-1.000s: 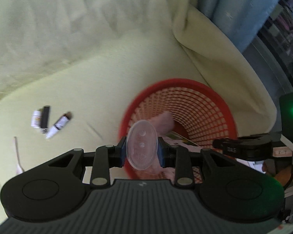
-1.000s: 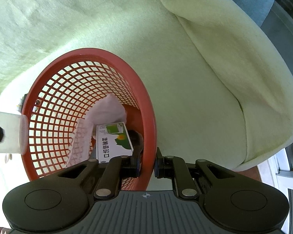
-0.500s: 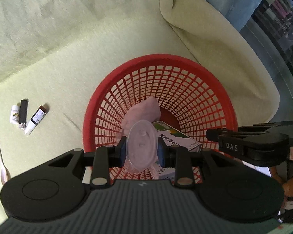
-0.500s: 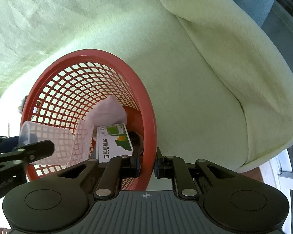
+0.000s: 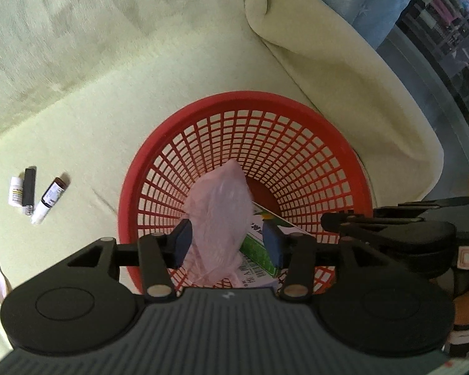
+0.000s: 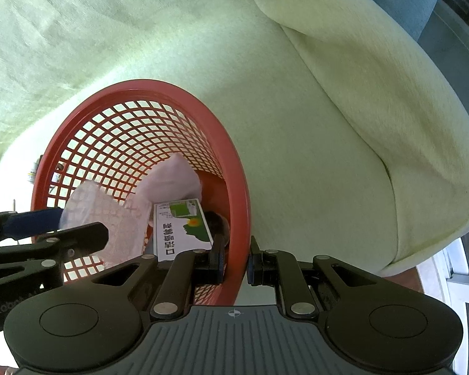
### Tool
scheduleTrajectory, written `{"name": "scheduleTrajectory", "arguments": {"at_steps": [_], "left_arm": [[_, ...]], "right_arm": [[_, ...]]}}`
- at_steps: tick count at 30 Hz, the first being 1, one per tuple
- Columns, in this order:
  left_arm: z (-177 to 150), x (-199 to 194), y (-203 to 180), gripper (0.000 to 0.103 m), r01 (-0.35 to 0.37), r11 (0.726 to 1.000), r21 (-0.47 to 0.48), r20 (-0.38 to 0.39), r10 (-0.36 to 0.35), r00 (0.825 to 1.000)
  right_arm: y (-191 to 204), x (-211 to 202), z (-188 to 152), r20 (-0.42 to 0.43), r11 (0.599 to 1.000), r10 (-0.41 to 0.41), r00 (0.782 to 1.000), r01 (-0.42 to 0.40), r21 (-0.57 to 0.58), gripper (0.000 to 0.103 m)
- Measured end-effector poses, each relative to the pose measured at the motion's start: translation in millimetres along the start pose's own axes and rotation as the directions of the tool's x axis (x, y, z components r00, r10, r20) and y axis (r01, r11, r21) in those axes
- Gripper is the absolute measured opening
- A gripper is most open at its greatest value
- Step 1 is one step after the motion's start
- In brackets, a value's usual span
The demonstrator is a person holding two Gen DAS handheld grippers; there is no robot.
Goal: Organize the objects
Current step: 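Drop the clear cup into the basket with the left tool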
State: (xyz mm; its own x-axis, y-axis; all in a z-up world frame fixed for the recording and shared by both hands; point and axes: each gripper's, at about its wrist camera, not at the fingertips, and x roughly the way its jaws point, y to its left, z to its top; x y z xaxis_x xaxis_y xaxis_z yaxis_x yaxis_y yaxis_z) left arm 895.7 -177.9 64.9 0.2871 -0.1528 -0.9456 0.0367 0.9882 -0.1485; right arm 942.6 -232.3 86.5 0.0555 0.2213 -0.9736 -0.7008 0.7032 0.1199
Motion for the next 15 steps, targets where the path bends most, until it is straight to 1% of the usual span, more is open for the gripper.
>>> {"name": "scheduleTrajectory", "arguments": {"at_steps": [8,11,15], "left_arm": [[-2,-11,11,0.044,-0.014,1.0,-0.021,0.005,0.014,1.0],[-6,-23,22,0.044,-0.021,0.999,-0.031,0.029,0.022,0.999],[-15,-44,49,0.044,-0.053,0.997,-0.057,0.084,0.058,0.995]], "right_arm": [[-1,1,1,-0.001,1.0,-0.003,1.0,0.003,0.006,0.01],[1,2,1,-0.001,1.0,-0.005,1.0,0.005,0.005,0.01],[1,2,0,-0.001,1.0,-0.008,1.0,0.008,0.004,0.01]]}}
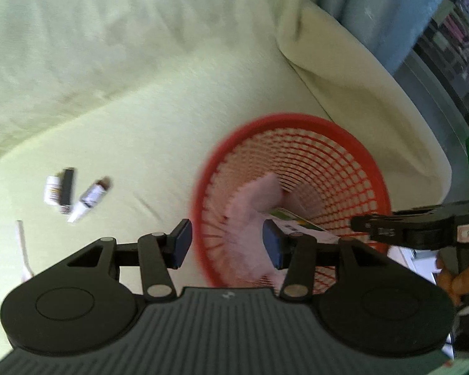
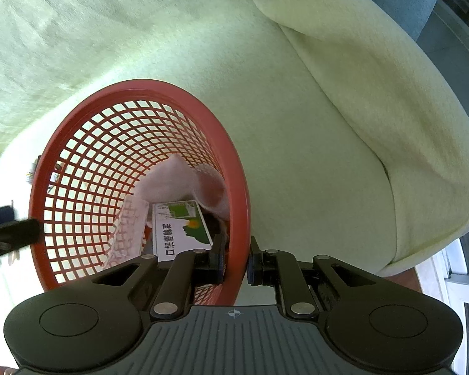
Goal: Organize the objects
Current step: 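Drop the clear cup into the basket with the left tool, then grasp the brown dropper bottle with the left tool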
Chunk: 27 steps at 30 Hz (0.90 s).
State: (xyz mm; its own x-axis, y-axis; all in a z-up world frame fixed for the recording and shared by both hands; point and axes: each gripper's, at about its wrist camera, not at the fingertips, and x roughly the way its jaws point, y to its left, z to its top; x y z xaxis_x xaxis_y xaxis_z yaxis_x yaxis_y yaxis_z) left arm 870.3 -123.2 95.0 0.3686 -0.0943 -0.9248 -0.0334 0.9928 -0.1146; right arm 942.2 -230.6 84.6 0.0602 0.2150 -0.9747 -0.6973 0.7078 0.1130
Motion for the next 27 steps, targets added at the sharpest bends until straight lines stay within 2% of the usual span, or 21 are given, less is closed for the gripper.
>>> {"name": "scheduleTrajectory", "arguments": {"at_steps": [3,9,13,16,20,22,25,27], "left_arm": [[-5,-12,29,0.045,-0.047,0.998,-0.03,0.03,0.048,0.998],[-17,-8,92,0.045,-0.143,0.983,-0.116,0.027,0.147,0.989],[-25,10,124,0.045,-0.192,0.976,-0.104,0.044,0.198,0.979],[-29,31,143,0.045,-0.2,0.976,-0.088,0.045,0.204,0.978],[-31,63,160,0.044,-0.189,0.982,-0.014,0.054,0.189,0.98],[-29,86,163,0.037,-0.212,0.976,0.055,0.037,0.21,0.977],[-24,116,166,0.037,-0.223,0.963,0.154,0.025,0.222,0.975],[-19,130,169,0.036,-0.217,0.959,0.185,0.009,0.219,0.976]], "right_arm": [[0,0,0,0.0,1.0,-0.002,1.0,0.002,0.002,0.01],[0,0,0,0.001,1.0,-0.006,1.0,0.006,0.005,0.01],[0,2,1,-0.002,1.0,-0.016,1.0,0.016,0.006,0.01],[0,2,1,-0.005,1.0,-0.026,1.0,0.026,0.012,0.01],[1,3,1,-0.006,0.999,-0.037,0.999,0.037,0.019,0.01],[3,3,2,-0.006,0.999,-0.043,0.999,0.043,0.021,0.01],[4,4,2,-0.008,0.998,-0.051,0.999,0.051,0.023,0.01],[4,4,3,-0.008,0.998,-0.058,0.998,0.058,0.023,0.01]]}}
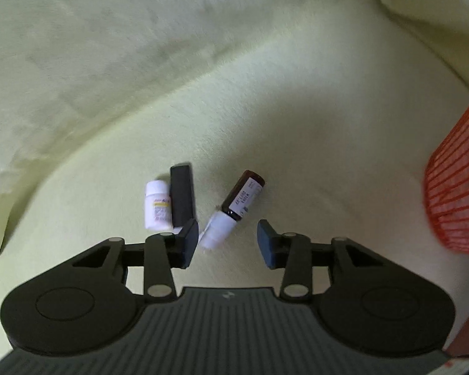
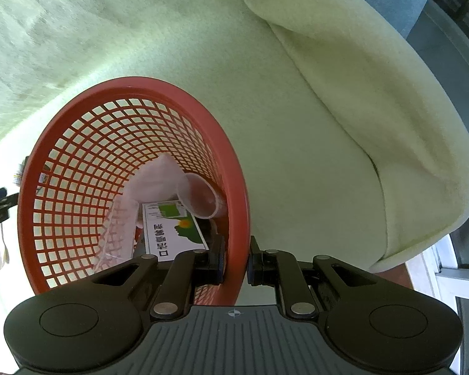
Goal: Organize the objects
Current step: 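Grasp the brown dropper bottle with the left tool, then release the brown dropper bottle into the basket with the left tool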
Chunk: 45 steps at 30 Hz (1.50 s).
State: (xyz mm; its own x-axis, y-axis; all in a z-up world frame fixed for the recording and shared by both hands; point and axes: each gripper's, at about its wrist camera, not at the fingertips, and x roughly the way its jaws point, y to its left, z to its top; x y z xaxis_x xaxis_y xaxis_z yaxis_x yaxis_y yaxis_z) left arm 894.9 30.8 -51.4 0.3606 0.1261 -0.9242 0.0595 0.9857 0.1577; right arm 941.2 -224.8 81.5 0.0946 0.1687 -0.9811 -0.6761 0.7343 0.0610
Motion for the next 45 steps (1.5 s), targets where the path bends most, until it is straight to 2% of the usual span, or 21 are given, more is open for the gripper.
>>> {"name": "scheduleTrajectory", "arguments": {"at_steps": [2,3,12,14,17,22,28,36,40,45], "left_arm": [[2,10,-2,0.036,-0.012,1.0,0.02,-0.007,0.012,1.0],[6,15,-2,0.036,-0.027,0.999,-0.019,-0.017,0.027,0.999],[12,51,-6,0.036,-0.01,0.999,0.03,-0.07,0.012,0.997],[13,58,-8,0.03,-0.003,0.999,0.039,-0.09,0.007,0.996],[13,58,-10,0.029,-0.006,0.999,0.034,-0.093,0.01,0.996],[11,48,-5,0.029,-0.007,1.0,-0.03,-0.121,0.003,0.993],[9,13,-1,0.029,0.019,0.991,-0.135,-0.146,-0.039,0.989],[10,-64,-12,0.029,0.081,0.956,-0.283,-0.151,-0.128,0.98],[17,-106,-29,0.029,0.136,0.937,-0.323,-0.118,-0.182,0.976],[28,-150,-64,0.029,0.215,0.928,-0.305,-0.055,-0.242,0.969]], "right_arm": [[0,-1,0,0.001,1.0,-0.001,1.0,0.001,0.004,0.01],[1,-1,0,0.001,1.0,-0.002,1.0,0.002,0.006,0.01],[0,0,-3,0.002,1.0,-0.011,1.0,0.011,0.021,0.01],[1,0,-3,0.003,1.0,-0.012,1.0,0.012,0.021,0.01],[1,0,-3,0.002,1.0,-0.012,1.0,0.012,0.024,0.01],[1,0,-4,0.004,1.0,-0.01,1.0,0.01,0.027,0.01],[-1,-1,-4,0.009,1.0,-0.002,1.0,0.002,0.026,0.01],[-2,-3,-6,0.02,1.0,0.014,1.0,-0.014,0.021,0.01],[-2,-4,-7,0.026,1.0,0.023,0.999,-0.023,0.01,0.01],[-2,-5,-8,0.03,0.999,0.032,0.999,-0.032,0.005,0.01]]}}
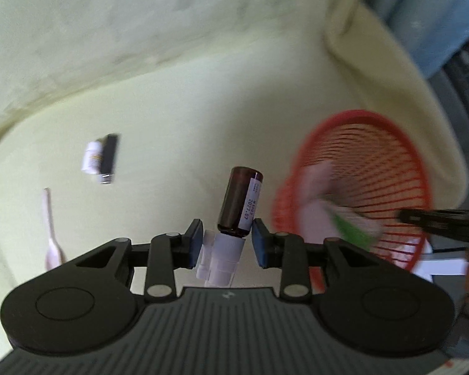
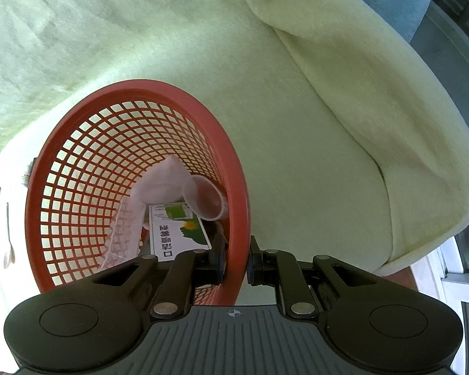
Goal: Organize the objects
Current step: 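Release the brown dropper bottle into the basket with the left tool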
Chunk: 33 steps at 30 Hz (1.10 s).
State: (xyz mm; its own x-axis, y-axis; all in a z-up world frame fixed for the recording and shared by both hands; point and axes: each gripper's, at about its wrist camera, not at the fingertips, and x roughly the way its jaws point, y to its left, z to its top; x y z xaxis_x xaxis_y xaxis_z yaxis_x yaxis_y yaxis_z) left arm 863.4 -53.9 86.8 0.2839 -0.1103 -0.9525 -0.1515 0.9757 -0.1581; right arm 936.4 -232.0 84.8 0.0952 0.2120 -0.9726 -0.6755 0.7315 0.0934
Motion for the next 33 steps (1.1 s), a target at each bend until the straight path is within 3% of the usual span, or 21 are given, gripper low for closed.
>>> {"name": "scheduleTrajectory", "arguments": {"at_steps": [5,15,33], "left_arm": [[-5,-13,-38,0.029,0.081,0.997,0.016,0.013,-0.082,0.997],[-9,16,-88,0.029,0.121,0.993,0.001,-0.045,-0.121,0.992],[-5,58,-106,0.029,0.03,1.0,0.004,-0.097,-0.03,0.995]], "right_arm": [[-1,0,-1,0.002,1.0,0.01,1.0,-0.01,-0.004,0.01],[-4,0,-2,0.008,1.0,0.024,1.0,-0.024,-0.003,0.01],[-6,2,-3,0.017,0.999,0.041,0.999,-0.041,0.0,0.01]]}}
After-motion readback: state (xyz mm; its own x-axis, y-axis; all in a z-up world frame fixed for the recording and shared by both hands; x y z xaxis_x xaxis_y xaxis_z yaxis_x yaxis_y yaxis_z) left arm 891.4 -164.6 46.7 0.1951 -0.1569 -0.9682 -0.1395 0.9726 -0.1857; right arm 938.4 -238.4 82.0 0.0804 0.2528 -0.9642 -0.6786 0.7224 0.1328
